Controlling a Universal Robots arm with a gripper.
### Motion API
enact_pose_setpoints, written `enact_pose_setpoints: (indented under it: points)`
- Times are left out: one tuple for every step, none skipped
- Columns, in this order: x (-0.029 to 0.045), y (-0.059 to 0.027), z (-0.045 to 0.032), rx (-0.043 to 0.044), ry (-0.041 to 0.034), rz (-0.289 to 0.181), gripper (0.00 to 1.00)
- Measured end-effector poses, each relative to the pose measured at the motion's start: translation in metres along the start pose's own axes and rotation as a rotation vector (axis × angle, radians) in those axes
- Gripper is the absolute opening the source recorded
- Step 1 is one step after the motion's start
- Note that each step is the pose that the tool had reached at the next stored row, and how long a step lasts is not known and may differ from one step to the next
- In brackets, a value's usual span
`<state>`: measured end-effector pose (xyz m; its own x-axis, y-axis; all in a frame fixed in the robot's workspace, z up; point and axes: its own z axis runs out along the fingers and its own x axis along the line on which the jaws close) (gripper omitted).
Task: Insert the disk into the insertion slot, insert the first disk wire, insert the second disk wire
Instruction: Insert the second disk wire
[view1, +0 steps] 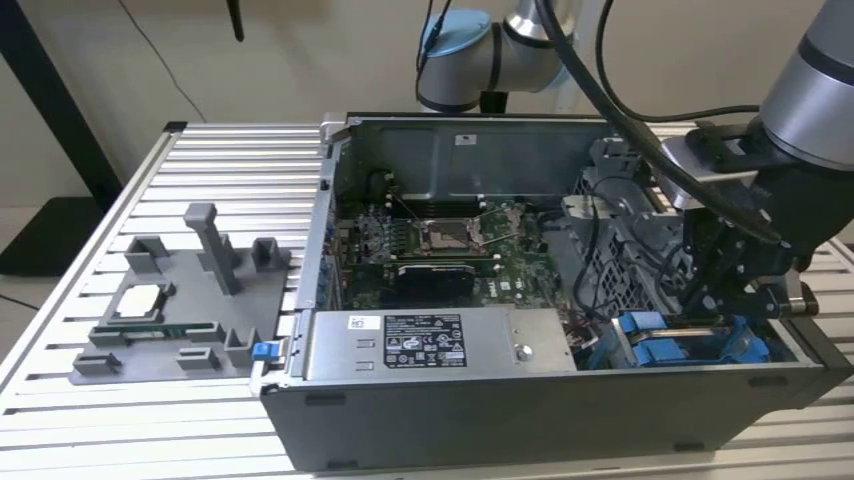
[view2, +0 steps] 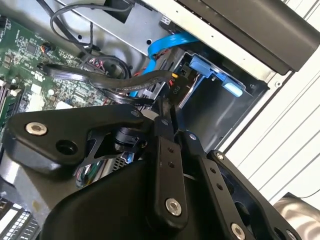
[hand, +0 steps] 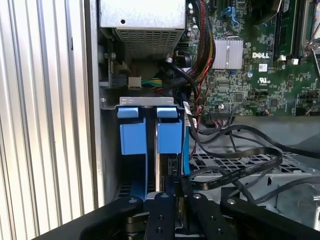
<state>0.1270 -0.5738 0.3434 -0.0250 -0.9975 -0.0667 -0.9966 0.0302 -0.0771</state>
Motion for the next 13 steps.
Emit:
enact_pose_setpoints:
  points:
    - [-0.0001, 0.0, 0.0003, 0.0001, 0.0, 0.0, 0.0]
    - [-0.0001, 0.0001, 0.0005, 0.0003, 0.0, 0.0, 0.0]
    - [-0.0002, 0.0001, 0.0009, 0.0006, 0.0, 0.0, 0.0]
    - [-0.0003, 0.0001, 0.0012, 0.0011, 0.0001, 0.0, 0.0]
    - [-0.0003, 0.0001, 0.0015, 0.0013, 0.0002, 0.0, 0.0]
    - [-0.0004, 0.0001, 0.0018, 0.0018, 0.0004, 0.0, 0.0]
    - [-0.0004, 0.0002, 0.0025, 0.0023, 0.0, 0.0, 0.0]
    - [-0.0003, 0.0003, 0.0039, 0.0026, -0.0011, 0.0, 0.0]
    - [-0.0003, 0.0004, 0.0045, 0.0029, -0.0004, 0.0, 0.0]
    - [-0.0003, 0.0004, 0.0046, 0.003, -0.0001, 0.0, 0.0]
    - [-0.0003, 0.0004, 0.005, 0.0031, 0.0002, 0.0, 0.0]
    - [-0.0001, 0.0005, 0.0061, 0.0032, 0.0006, 0.0, 0.0]
    - [0.0, 0.0007, 0.0075, 0.0034, 0.0015, 0.0, 0.0]
